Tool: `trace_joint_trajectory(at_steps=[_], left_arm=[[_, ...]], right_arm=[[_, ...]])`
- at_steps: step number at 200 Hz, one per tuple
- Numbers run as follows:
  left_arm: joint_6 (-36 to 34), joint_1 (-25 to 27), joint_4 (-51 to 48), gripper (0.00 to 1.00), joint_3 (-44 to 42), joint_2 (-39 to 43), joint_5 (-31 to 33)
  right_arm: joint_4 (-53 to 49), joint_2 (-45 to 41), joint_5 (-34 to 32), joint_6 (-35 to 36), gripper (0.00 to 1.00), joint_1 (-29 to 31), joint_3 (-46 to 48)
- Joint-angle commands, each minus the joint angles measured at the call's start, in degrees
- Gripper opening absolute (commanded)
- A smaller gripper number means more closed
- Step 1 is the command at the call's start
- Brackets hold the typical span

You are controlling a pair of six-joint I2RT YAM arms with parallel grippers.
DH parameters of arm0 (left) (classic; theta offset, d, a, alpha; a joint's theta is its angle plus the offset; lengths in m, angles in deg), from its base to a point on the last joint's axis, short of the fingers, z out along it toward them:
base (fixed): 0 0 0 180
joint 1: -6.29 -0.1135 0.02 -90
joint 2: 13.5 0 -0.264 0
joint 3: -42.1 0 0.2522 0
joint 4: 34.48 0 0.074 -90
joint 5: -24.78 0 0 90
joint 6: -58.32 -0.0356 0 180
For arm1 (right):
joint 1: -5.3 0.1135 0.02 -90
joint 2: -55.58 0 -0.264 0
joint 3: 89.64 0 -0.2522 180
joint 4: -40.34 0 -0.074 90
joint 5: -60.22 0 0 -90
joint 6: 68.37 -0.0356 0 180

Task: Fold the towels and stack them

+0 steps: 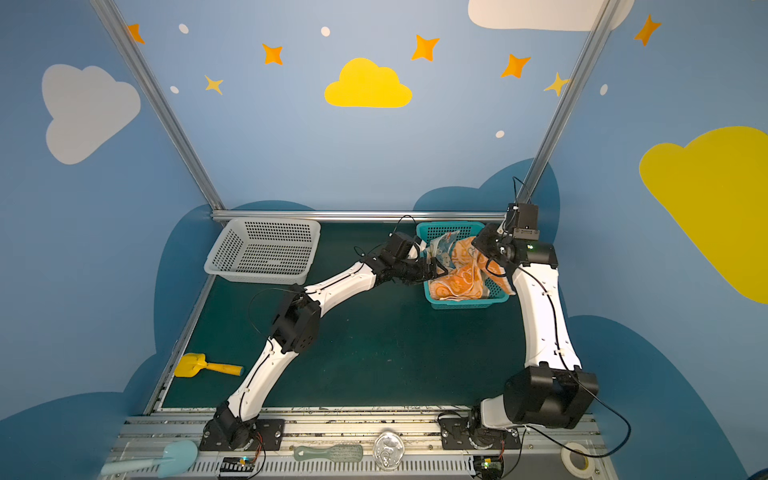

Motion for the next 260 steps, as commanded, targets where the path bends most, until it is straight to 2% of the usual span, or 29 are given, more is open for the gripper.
trace_joint_trajectory(at_steps=[1, 26, 71, 88, 102, 118, 145, 179, 223, 260], left_arm=[[1.2, -0.8, 2.4, 1.00, -3.7, 2.9, -0.1], [1.7, -4.7, 10.1, 1.00, -18.1, 12.3, 0.9], [1.0, -10.7, 12.1, 1.00, -31.0, 22.2, 0.5], [1.1, -11.5, 11.9, 1.00, -32.0, 22.7, 0.2], [1.8, -11.7, 12.1, 1.00, -31.3, 22.0, 0.0], [3.4, -11.5, 12.5, 1.00, -28.7, 19.8, -0.4], [6.8, -10.2, 12.5, 1.00, -20.9, 13.6, -1.2], [10.9, -8.0, 12.0, 1.00, -9.1, 4.6, -0.9], [15.3, -5.1, 11.6, 1.00, 4.9, -6.6, 0.4], [17.1, -3.0, 9.2, 1.00, 18.7, -15.4, 1.9]], right_arm=[[-0.2, 1.3, 1.2, -0.2, 0.00, 0.9, -1.3], [1.3, 3.8, 2.5, -0.7, 0.00, 1.9, -0.8], [2.0, 14.9, 2.6, -4.7, 0.01, 6.4, -3.5], [-2.5, 19.6, 2.9, -5.4, 0.18, 6.8, -6.9], [-6.2, 22.2, 3.0, -5.8, 0.39, 6.6, -9.4], [-9.0, 22.9, 2.5, -5.0, 0.60, 6.7, -10.9], [-10.0, 19.4, 1.1, -3.3, 0.83, 5.6, -9.4], [-9.8, 12.3, 2.6, -3.3, 0.89, 1.8, -3.7], [-8.5, 2.5, 2.5, -3.6, 0.89, -3.2, 4.4], [1.5, -7.0, 1.7, -5.4, 0.91, -5.5, 16.1]])
